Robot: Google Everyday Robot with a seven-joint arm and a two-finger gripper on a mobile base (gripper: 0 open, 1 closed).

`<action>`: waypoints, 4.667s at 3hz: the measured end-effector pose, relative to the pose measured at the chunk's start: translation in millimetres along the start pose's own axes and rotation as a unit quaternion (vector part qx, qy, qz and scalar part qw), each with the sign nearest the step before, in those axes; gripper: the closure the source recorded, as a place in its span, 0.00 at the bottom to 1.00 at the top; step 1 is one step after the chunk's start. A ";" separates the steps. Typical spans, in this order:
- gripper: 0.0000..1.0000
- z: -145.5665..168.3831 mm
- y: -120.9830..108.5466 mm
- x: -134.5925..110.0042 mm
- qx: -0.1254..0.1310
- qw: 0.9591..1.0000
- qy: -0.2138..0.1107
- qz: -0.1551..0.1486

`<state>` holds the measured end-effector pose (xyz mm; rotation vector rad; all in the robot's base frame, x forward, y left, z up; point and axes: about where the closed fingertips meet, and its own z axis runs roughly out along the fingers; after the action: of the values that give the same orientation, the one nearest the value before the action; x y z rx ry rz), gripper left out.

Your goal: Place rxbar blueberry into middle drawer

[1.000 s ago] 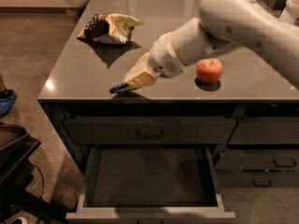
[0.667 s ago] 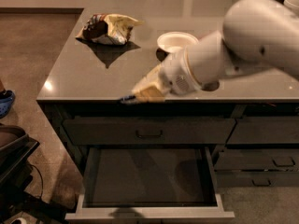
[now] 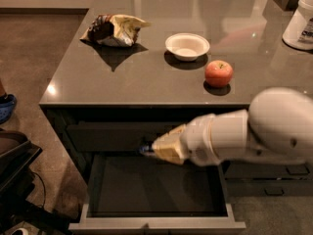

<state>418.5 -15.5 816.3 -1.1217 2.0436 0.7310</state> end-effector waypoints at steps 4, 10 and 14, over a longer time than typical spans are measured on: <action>1.00 83.0 -5.7 138.6 -0.006 0.990 -0.022 0.143; 0.82 231.0 -75.6 249.5 -0.044 0.955 -0.066 0.287; 0.00 230.6 -75.0 249.1 -0.044 0.955 -0.066 0.286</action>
Offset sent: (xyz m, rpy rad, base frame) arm -0.0071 -0.0074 -0.0317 -0.0047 0.0160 -0.0071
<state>453.9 -1.8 470.8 -0.4928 2.2511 1.1521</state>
